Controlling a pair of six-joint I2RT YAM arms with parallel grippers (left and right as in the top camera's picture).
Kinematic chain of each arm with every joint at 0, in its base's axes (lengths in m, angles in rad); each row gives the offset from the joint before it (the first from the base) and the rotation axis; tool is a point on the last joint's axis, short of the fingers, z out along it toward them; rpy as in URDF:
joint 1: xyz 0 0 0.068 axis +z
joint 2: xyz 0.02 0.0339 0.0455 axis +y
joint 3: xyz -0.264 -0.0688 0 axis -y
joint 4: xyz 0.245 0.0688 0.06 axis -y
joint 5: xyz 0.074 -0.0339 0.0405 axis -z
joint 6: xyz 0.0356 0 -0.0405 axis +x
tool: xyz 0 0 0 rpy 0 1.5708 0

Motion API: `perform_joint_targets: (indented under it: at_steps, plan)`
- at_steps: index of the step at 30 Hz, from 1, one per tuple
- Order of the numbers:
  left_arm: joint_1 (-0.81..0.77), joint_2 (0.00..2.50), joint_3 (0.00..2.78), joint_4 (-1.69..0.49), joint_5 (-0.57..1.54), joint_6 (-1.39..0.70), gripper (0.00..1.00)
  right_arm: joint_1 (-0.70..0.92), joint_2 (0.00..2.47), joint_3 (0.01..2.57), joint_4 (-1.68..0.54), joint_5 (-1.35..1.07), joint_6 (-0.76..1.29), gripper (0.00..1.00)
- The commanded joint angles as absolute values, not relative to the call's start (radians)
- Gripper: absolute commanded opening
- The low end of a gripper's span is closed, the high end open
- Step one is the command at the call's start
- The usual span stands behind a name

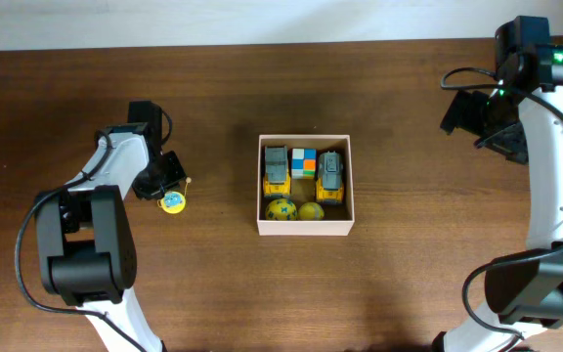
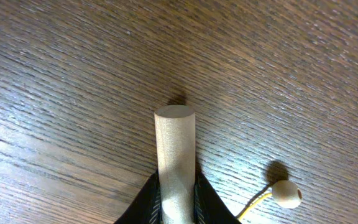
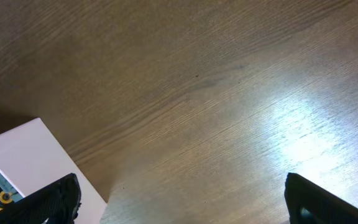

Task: Pack container
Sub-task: 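Lower and close the left gripper on the rattle drum handle, lift, then carry the rattle drum with the left gripper over the box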

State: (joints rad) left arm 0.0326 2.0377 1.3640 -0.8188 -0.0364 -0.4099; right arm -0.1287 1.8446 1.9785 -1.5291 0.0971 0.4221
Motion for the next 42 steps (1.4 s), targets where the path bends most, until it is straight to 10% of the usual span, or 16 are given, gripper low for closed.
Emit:
perform_joint_targets:
  at_steps: [1, 24, 42]
  plan:
    - [0.037, 2.061, 1.362, -0.823, 0.017, -0.364, 0.14, -0.131, 1.832, 1.990, -1.528, 0.106, 0.424, 0.99]
    - [0.013, 2.059, 1.710, -1.121, 0.373, -0.056, 0.10, -0.131, 1.832, 1.990, -1.528, 0.106, 0.424, 0.99]
    - [-0.290, 2.057, 2.004, -1.393, 0.480, 0.343, 0.10, -0.131, 1.832, 1.990, -1.528, 0.106, 0.424, 0.99]
